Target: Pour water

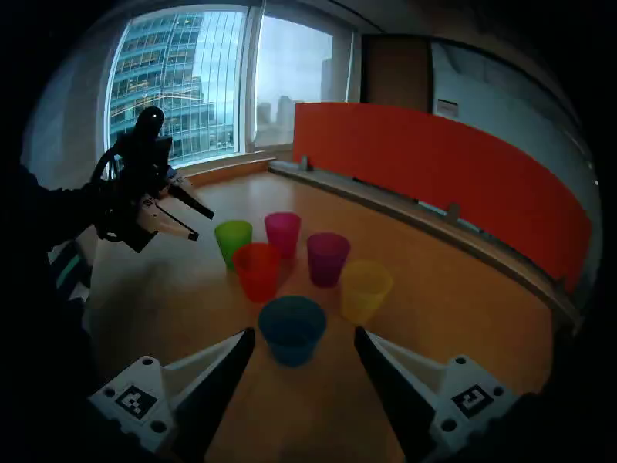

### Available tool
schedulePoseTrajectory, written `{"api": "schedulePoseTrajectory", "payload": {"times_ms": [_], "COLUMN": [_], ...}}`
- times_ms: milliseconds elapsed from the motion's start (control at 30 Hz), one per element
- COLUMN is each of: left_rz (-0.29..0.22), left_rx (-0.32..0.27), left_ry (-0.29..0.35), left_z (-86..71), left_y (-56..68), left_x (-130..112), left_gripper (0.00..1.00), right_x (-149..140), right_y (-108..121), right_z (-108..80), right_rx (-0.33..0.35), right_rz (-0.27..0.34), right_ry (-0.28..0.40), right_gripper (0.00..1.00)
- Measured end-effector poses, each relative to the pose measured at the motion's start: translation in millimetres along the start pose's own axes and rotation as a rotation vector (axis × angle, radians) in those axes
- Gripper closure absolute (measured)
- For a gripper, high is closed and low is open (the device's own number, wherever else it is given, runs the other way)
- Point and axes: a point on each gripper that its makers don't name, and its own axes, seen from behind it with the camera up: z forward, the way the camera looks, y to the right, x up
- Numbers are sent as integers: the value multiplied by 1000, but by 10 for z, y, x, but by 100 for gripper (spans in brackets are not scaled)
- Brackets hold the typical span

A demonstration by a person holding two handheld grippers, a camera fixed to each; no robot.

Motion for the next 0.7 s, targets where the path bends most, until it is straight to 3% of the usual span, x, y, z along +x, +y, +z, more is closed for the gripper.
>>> {"api": "schedulePoseTrajectory", "payload": {"times_ms": [300, 700], "left_rz": [7, 18], "left_rx": [-8, -37], "left_ry": [-44, -52], "left_z": [233, 497], "left_y": [-41, -21], "left_x": [-71, -27], "left_gripper": [2, 2], "right_x": [-134, -236], "right_y": [-19, -73], "right_z": [175, 338], "right_rx": [16, 40], "right_rz": [4, 5], "right_ry": [-30, -59], "right_gripper": [0, 0]}}
